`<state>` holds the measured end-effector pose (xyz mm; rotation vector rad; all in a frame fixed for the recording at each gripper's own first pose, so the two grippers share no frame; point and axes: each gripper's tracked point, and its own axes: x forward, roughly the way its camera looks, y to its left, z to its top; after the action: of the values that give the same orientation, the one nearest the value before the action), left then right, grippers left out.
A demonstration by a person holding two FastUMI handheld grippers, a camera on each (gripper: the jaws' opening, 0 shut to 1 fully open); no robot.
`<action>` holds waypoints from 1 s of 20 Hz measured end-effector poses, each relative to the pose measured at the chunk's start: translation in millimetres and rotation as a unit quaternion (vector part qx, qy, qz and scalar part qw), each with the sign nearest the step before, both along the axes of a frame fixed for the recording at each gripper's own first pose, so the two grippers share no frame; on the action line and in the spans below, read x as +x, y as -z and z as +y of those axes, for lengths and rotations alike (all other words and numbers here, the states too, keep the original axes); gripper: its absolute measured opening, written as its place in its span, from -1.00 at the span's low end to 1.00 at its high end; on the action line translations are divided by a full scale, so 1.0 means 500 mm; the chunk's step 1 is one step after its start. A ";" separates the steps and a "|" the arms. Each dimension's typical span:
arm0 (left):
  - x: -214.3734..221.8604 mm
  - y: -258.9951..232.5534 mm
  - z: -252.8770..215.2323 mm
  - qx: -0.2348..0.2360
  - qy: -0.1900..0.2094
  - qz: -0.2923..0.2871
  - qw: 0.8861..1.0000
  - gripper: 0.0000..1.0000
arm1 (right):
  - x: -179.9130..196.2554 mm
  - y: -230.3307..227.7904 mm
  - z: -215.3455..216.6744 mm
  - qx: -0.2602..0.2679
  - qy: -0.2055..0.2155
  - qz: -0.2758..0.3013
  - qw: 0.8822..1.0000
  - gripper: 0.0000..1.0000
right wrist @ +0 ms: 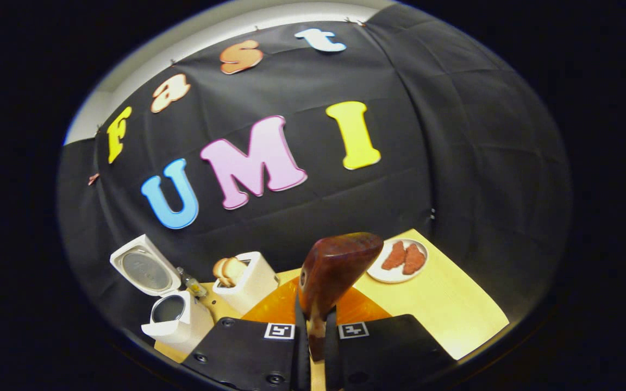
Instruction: Close the left gripper, press the button to open the rice cooker; take a wooden spoon from the chopstick holder with the right hand, scoop a spoonful of rice and pour it into the rice cooker, then put the wooden spoon back into the chopstick holder.
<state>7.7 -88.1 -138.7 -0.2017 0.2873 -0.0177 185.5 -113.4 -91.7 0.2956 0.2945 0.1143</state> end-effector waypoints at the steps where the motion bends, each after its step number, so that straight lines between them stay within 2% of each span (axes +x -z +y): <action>1: 0.000 -0.005 -0.004 0.005 -0.003 0.000 1.000 0.92 | -0.003 0.025 -0.022 0.006 0.010 0.015 1.000 -0.72; 3: -0.001 -0.007 -0.007 0.013 -0.013 0.005 1.000 0.92 | -0.010 0.084 -0.058 0.014 0.030 0.046 0.998 -0.71; 7: 0.001 -0.040 -0.025 -0.005 -0.041 0.006 0.999 0.91 | -0.013 0.160 -0.097 0.040 0.051 0.080 0.995 -0.72; 8: 0.005 -0.052 -0.025 0.001 -0.050 0.002 0.999 0.92 | -0.013 0.178 -0.099 0.043 0.052 0.088 0.994 -0.81; 9: 0.008 -0.062 -0.027 0.007 -0.056 -0.002 0.998 0.92 | -0.012 0.197 -0.102 0.042 0.054 0.098 0.993 -0.71; 13: 0.011 -0.088 -0.034 0.032 -0.069 -0.006 0.997 0.92 | -0.007 0.251 -0.106 0.042 0.066 0.115 0.990 -0.71; 20: 0.002 -0.124 -0.025 0.019 -0.099 -0.026 0.995 0.91 | -0.013 0.318 -0.083 0.006 0.057 0.145 0.988 -0.62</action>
<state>8.6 -100.4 -76.9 -0.1916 0.2145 0.1787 178.9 -155.1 -250.6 0.3408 0.5653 -0.0404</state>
